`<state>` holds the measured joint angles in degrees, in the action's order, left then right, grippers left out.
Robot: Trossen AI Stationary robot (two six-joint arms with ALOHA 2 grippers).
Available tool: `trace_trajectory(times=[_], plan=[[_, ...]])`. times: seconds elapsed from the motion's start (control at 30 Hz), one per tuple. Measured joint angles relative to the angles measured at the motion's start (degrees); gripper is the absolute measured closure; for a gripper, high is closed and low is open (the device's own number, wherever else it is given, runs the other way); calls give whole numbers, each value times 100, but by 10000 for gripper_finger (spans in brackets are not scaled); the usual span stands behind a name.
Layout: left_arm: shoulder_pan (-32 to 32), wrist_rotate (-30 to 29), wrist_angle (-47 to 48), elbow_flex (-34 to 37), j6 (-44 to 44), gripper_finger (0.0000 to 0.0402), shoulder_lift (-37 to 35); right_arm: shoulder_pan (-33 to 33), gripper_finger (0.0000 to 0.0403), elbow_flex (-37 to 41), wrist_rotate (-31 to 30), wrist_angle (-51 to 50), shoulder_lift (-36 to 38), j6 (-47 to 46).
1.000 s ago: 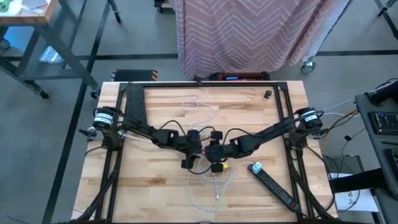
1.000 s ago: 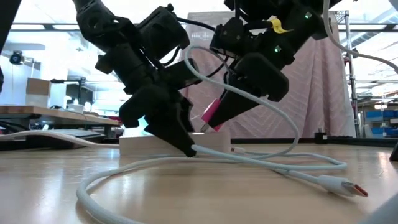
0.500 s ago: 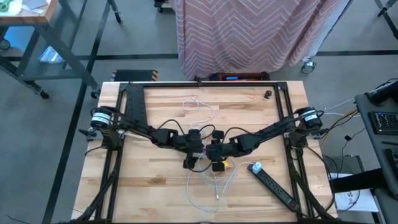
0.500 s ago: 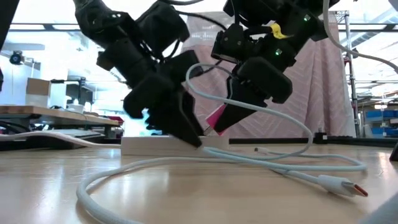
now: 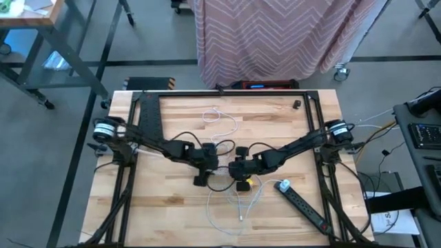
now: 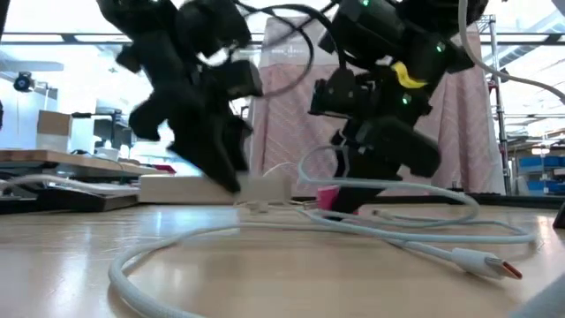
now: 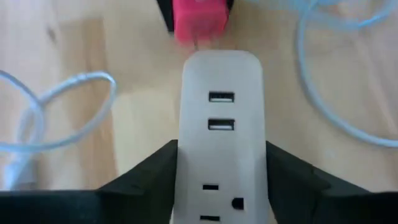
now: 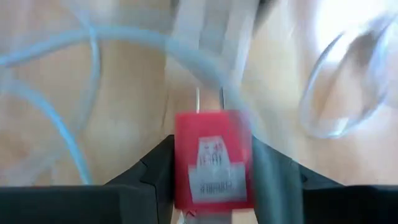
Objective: Insert USB
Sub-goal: Insert the pink charger adapter into the white outlet extension
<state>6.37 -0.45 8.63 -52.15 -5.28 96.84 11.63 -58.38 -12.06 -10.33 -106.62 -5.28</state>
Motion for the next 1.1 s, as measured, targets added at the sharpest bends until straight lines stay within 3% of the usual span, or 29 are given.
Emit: trace_trajectory(times=[0.17, 0.27, 0.4, 0.6, 0.83, 0.97, 1.1], plan=[[0, -13, 129, 291, 227, 137, -482, -6, 265, 1, -16, 29, -52, -30], [-4, -23, 171, 620, 470, 120, -679, -6, 265, 3, -36, 52, -51, -64], [-4, -122, 162, 1153, 752, 141, -833, -16, 265, 5, -45, 69, -34, -74], [-4, -330, -265, 1744, 1052, 217, -997, -30, 265, 10, -90, 194, -34, -92], [114, -313, -169, 1699, 848, 268, -1494, -45, 265, 10, -150, 359, -23, -162], [105, -455, 1022, 1264, 956, 253, -2069, -65, 265, 10, -148, 532, -21, -229], [-26, -791, 2817, 924, 1771, 222, -2623, -67, 265, -1, -149, 733, -10, -236]])
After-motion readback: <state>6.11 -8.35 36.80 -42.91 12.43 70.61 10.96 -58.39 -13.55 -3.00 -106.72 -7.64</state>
